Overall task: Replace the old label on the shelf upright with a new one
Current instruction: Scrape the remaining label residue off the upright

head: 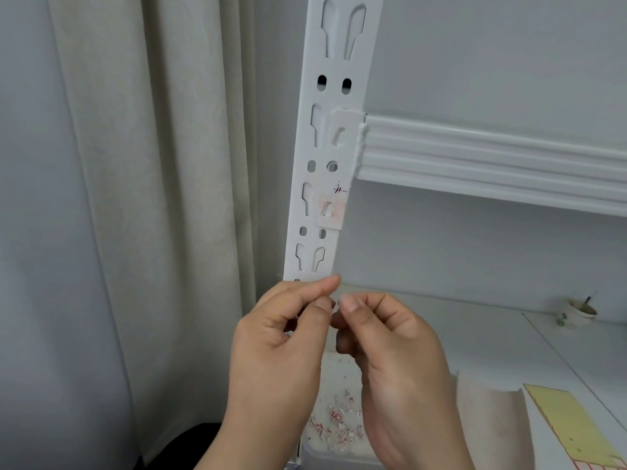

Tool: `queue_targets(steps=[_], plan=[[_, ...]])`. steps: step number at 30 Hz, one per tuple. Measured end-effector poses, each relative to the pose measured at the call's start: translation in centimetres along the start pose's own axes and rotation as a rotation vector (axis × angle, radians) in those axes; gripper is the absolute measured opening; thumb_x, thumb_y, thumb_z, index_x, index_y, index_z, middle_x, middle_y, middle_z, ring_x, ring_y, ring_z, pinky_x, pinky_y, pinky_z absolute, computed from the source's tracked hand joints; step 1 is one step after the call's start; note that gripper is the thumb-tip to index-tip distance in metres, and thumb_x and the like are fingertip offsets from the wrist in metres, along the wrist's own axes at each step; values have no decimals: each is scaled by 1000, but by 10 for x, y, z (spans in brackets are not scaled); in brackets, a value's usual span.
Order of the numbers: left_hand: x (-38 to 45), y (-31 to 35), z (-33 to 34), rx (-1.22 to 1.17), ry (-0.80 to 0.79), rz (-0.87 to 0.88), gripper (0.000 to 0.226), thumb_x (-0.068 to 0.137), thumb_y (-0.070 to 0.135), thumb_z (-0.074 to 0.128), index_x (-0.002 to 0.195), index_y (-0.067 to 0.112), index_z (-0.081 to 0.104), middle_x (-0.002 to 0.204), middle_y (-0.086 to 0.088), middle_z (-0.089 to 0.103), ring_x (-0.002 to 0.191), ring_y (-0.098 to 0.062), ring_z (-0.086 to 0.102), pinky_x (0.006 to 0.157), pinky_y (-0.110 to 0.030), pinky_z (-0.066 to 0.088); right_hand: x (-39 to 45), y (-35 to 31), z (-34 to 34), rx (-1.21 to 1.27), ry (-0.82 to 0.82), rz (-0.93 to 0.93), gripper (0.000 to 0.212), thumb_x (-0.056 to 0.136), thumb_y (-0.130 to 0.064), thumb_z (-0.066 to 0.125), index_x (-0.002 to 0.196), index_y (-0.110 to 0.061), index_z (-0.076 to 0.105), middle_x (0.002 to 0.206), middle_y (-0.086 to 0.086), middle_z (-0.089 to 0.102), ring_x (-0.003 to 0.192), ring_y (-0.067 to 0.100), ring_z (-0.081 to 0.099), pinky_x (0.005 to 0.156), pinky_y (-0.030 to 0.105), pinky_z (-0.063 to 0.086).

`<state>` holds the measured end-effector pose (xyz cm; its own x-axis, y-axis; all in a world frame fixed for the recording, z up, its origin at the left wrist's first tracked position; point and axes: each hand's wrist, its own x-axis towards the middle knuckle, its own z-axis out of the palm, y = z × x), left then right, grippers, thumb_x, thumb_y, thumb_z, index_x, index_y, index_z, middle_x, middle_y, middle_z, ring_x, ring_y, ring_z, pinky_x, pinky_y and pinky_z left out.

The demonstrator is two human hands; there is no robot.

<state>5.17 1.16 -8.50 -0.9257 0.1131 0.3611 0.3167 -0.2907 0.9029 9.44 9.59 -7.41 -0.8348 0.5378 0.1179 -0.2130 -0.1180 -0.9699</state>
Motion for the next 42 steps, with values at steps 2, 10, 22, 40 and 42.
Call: queue_targets(steps=[2,10,22,40,42], plan=[[0,0,0,5,1,-12,42,90,-2,62,88,36,80,92,7,74,92,-8,69,79,-18,50,3,3,-5,-111,65,-27,15,86,-17,65,72,-16,69,66,-1,68,55,6,55,61,21,47],[2,-2,1,1,34,-37,38,90,10,64,85,45,77,96,-4,73,82,-8,64,71,-12,51,31,31,-35,-578,244,-99,20,90,-10,58,84,-28,61,80,-8,65,74,9,62,55,11,39],[10,-3,8,6,60,-29,33,90,12,67,86,43,76,90,2,74,78,-2,64,67,-8,48,54,47,-45,-969,363,-121,20,95,-17,46,106,-22,62,86,-3,70,81,23,62,78,34,50],[2,-9,14,44,44,-97,23,90,10,67,86,30,76,82,5,75,73,-8,67,66,-9,52,53,51,-49,-1115,326,-92,17,93,-16,51,100,-22,64,85,-6,68,76,20,60,76,31,50],[2,-10,13,34,43,-100,23,89,10,67,84,31,76,81,6,75,71,-3,65,65,-8,51,53,52,-49,-1069,320,-91,21,91,-13,51,102,-22,67,96,-5,70,81,19,62,76,29,49]])
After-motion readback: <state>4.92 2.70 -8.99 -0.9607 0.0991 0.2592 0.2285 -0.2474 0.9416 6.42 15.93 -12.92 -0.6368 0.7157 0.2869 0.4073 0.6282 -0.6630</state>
